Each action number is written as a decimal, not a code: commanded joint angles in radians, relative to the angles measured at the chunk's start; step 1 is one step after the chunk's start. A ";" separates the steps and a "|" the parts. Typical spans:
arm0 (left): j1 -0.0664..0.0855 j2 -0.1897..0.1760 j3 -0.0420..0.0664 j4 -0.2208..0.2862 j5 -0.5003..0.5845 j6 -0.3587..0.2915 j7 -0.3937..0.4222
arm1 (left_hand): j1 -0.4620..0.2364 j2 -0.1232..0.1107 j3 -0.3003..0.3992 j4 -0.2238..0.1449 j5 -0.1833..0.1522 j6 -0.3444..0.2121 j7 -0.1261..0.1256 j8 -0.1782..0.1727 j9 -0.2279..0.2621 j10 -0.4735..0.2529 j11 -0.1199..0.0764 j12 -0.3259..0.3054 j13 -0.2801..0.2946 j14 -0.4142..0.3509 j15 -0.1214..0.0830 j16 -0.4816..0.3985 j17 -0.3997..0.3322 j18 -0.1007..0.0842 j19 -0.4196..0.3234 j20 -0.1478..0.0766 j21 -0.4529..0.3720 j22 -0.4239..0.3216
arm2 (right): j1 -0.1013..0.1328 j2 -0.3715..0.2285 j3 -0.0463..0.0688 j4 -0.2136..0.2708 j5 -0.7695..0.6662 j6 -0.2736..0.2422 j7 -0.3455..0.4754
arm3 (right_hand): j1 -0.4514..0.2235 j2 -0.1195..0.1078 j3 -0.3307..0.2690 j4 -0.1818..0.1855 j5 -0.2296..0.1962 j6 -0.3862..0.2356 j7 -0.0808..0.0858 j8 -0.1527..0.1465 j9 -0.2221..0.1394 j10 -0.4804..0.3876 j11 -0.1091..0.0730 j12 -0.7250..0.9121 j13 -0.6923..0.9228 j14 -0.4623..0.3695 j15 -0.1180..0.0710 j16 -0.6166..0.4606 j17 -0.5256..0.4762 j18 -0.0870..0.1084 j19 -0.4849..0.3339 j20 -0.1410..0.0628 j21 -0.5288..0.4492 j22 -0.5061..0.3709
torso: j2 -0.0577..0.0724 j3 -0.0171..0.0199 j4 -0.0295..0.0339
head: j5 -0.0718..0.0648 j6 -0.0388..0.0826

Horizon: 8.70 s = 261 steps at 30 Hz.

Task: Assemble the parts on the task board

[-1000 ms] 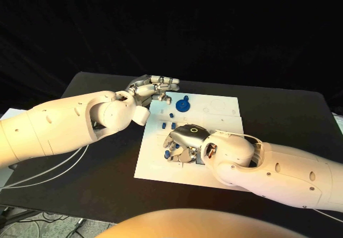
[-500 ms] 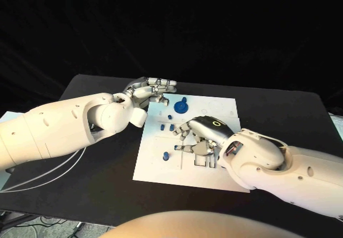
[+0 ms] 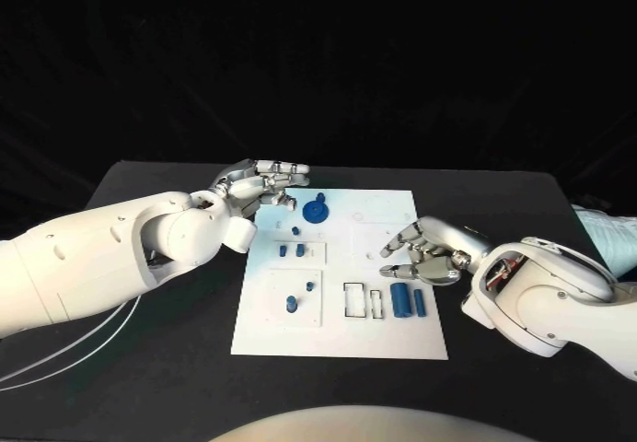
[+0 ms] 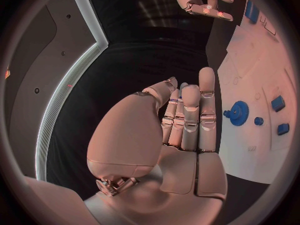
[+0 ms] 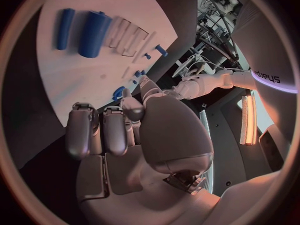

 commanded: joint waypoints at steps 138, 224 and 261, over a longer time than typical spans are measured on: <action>-0.002 -0.006 -0.007 -0.003 0.009 0.027 0.009 | -0.007 0.009 -0.006 -0.006 0.006 -0.020 0.003 0.006 0.001 -0.029 0.005 0.024 0.001 -0.017 0.004 0.006 -0.008 0.019 -0.006 0.010 -0.004 0.001 | -0.103 0.169 -0.009 -0.032 -0.036 -0.053 -0.202 | -0.103 0.078 -0.240 0.010 -0.163 0.019 -0.049 0.207 0.223 -0.033 -0.039 -0.123 0.060 0.052 -0.027 -0.026 -0.021 -0.002 -0.021 -0.024 -0.019 -0.032 | -0.001 0.0037 -0.0074 | -0.030 -0.021; -0.007 -0.013 -0.007 -0.011 0.004 0.045 -0.023 | -0.006 0.011 -0.005 -0.008 0.007 -0.025 0.003 0.009 0.001 -0.036 0.005 0.031 0.001 -0.022 0.004 0.006 -0.013 0.019 -0.008 0.011 -0.005 0.000 | -0.120 0.172 -0.008 -0.027 -0.229 0.053 -0.186 | 0.185 0.181 -0.101 -0.252 -0.167 0.074 -0.055 0.165 0.223 -0.003 -0.047 -0.102 0.115 0.060 -0.034 0.011 0.040 -0.015 0.008 -0.030 0.011 0.035 | -0.002 0.0038 -0.0076 | -0.018 -0.043; -0.008 -0.015 -0.007 -0.008 0.004 0.045 -0.021 | -0.005 0.010 -0.005 -0.009 0.007 -0.027 0.004 0.009 0.001 -0.038 0.006 0.032 0.001 -0.023 0.005 0.006 -0.014 0.019 -0.008 0.012 -0.005 0.001 | -0.080 -0.064 -0.011 -0.004 -0.164 0.051 -0.260 | -0.060 0.093 -0.131 -0.073 0.039 0.035 -0.022 0.028 0.153 -0.049 -0.019 -0.251 -0.004 0.059 -0.010 -0.004 0.030 -0.012 0.004 -0.006 0.004 0.024 | -0.006 0.0031 -0.0144 | -0.058 -0.023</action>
